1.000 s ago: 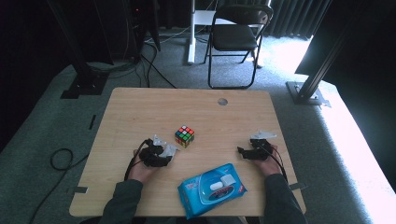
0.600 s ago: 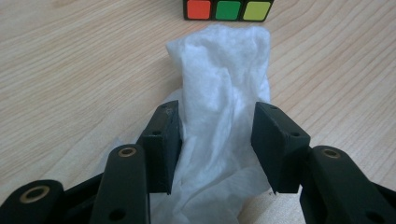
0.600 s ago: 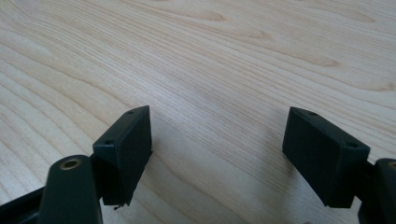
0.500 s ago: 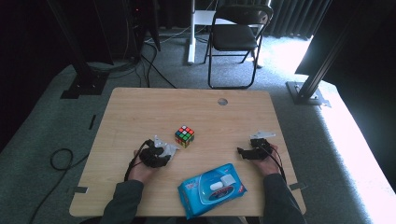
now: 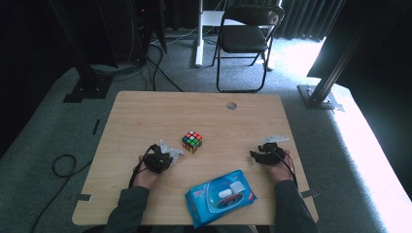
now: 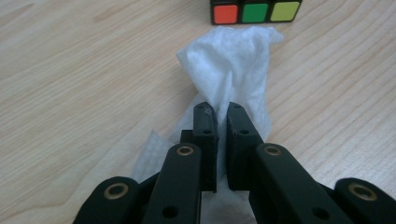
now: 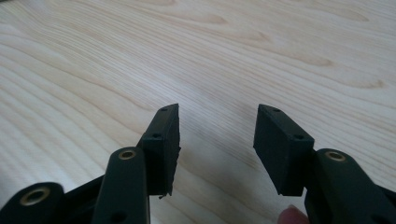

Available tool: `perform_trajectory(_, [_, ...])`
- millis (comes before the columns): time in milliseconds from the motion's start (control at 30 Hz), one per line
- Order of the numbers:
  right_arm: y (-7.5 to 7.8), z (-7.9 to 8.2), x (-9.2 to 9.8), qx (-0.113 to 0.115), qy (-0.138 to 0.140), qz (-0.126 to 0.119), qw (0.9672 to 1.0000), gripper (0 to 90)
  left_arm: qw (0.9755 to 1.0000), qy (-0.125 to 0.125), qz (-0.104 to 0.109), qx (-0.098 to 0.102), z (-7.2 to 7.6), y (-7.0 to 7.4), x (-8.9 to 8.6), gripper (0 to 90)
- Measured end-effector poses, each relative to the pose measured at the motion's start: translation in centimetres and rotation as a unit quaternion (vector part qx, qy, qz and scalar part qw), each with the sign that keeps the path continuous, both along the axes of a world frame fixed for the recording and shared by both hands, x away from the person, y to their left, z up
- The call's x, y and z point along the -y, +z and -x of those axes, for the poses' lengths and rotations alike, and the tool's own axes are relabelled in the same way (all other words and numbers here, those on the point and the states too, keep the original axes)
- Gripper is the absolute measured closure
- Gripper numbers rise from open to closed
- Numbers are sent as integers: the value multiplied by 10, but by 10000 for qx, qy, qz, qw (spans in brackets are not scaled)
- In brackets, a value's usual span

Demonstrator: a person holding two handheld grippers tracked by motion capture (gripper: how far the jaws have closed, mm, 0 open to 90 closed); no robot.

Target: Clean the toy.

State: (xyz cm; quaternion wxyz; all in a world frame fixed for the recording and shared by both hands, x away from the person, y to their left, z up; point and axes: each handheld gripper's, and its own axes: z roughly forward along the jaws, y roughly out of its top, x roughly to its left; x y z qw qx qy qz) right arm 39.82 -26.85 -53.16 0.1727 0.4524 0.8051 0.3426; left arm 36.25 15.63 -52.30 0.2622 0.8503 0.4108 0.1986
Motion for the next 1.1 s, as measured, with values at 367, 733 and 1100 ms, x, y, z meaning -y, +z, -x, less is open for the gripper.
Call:
perform_trajectory(367, [22, 5, -14, 265, 281, -178, 9991, 478, 9984, 158, 399, 378, 4, 20, -16, 855])
perform_trajectory(733, [33, 2, -31, 345, 608, -309, 9971, 450, 9963, 83, 661, 538, 9, 34, -18, 857])
perform_trajectory(1100, [43, -6, -57, 399, 914, -268, 9947, 409, 9966, 27, 660, 493, 9, 35, -18, 856])
